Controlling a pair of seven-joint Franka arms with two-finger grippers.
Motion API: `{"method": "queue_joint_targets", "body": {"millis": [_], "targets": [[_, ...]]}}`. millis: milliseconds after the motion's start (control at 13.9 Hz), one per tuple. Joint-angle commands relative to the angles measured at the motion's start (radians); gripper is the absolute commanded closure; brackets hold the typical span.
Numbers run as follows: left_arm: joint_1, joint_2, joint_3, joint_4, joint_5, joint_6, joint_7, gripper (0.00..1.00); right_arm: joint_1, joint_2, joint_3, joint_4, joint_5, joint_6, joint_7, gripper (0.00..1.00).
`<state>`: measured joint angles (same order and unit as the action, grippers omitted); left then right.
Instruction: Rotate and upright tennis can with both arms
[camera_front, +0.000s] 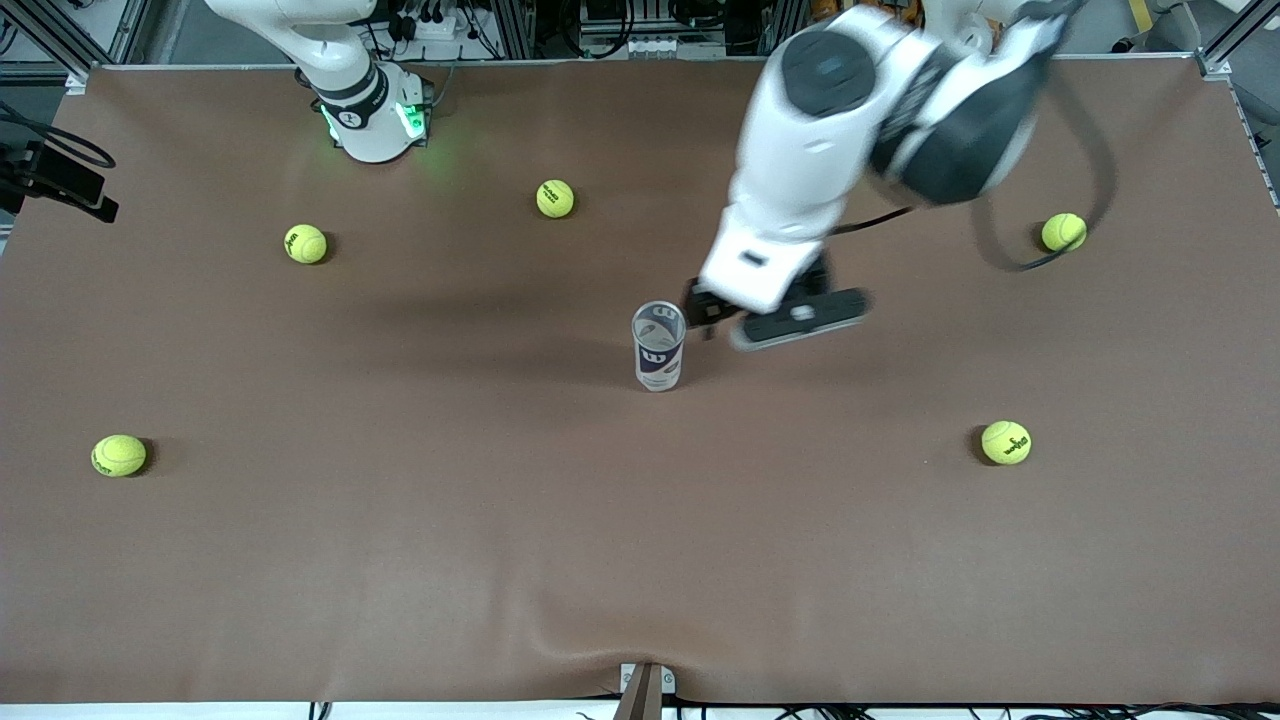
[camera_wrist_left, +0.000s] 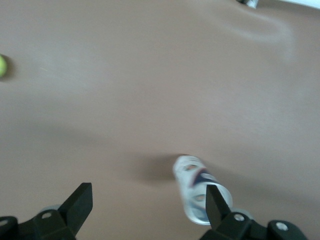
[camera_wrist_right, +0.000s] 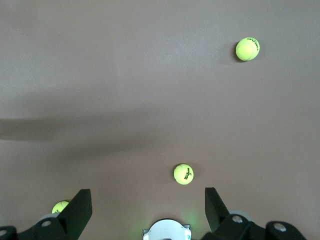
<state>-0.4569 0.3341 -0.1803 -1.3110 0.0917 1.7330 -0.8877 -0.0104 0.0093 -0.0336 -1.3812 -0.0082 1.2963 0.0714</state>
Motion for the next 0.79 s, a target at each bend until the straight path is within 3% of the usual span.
{"method": "queue_joint_targets", "body": {"millis": [0,144,361,721], "targets": [[0.085,-0.104,-0.002,-0.034,0.005,-0.113,0.068,0.00,-0.003,0.003,0.000,0.010,-0.013,-0.006,-0.009,0.00],[0.157,-0.153,-0.002,-0.036,0.008,-0.185,0.134,0.00,-0.003,0.003,0.000,0.010,-0.012,-0.005,-0.009,0.00],[0.280,-0.216,-0.002,-0.050,0.005,-0.272,0.427,0.00,0.001,0.003,0.001,0.010,-0.013,-0.005,-0.004,0.00],[0.461,-0.306,-0.004,-0.125,-0.022,-0.283,0.694,0.00,0.000,0.003,0.000,0.010,-0.013,0.011,0.007,0.00]]}}
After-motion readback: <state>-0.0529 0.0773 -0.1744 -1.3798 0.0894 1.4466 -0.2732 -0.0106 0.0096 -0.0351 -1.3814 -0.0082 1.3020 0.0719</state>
